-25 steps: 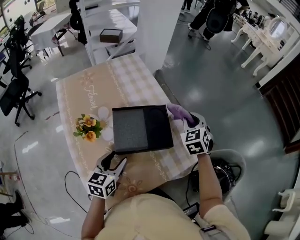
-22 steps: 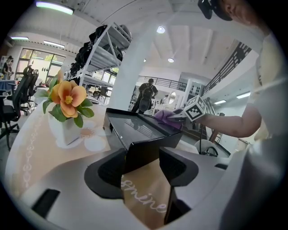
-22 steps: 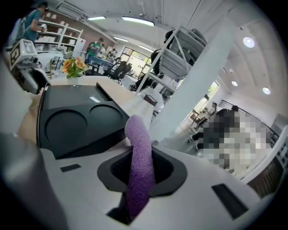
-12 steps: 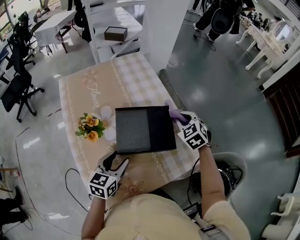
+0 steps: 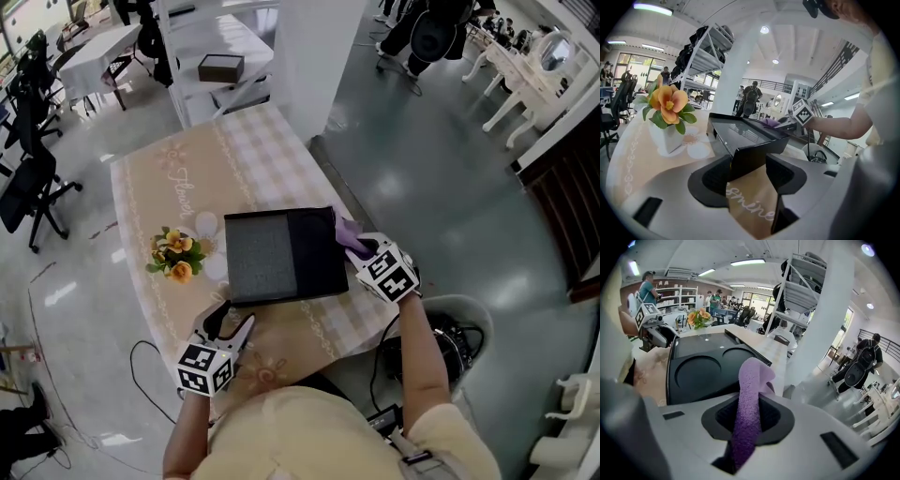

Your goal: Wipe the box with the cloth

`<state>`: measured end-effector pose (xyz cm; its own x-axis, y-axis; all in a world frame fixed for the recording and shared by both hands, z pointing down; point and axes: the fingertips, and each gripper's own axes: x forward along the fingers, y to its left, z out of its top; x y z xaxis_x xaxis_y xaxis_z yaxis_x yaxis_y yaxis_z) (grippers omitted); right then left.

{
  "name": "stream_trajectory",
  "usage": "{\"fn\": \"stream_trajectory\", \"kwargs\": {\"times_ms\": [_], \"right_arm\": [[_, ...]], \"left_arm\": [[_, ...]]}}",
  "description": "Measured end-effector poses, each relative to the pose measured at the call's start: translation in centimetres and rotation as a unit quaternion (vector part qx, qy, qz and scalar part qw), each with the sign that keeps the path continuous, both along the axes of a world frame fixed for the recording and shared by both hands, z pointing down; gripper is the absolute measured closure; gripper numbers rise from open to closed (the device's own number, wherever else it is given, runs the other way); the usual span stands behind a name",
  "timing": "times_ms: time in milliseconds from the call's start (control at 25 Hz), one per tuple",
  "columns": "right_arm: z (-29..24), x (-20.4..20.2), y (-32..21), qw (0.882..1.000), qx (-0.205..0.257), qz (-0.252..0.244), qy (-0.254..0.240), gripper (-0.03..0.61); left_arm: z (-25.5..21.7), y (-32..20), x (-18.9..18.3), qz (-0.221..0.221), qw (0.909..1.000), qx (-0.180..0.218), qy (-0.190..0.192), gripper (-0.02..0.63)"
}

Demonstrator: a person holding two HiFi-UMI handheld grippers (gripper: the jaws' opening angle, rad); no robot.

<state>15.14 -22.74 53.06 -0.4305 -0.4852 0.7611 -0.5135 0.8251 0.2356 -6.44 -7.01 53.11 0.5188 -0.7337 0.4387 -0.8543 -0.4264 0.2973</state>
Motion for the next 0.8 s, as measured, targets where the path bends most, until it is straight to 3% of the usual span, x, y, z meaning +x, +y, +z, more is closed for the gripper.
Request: {"fn": "stream_trajectory", "kwargs": {"times_ms": [800], "right_arm": [[0.5, 2.0, 7.3, 0.999, -0.047, -0.025, -0.009, 0.505]], "left_arm": [[-0.1, 0.0, 0.0, -0.003, 0.9999, 0.008, -0.007, 0.364]]}}
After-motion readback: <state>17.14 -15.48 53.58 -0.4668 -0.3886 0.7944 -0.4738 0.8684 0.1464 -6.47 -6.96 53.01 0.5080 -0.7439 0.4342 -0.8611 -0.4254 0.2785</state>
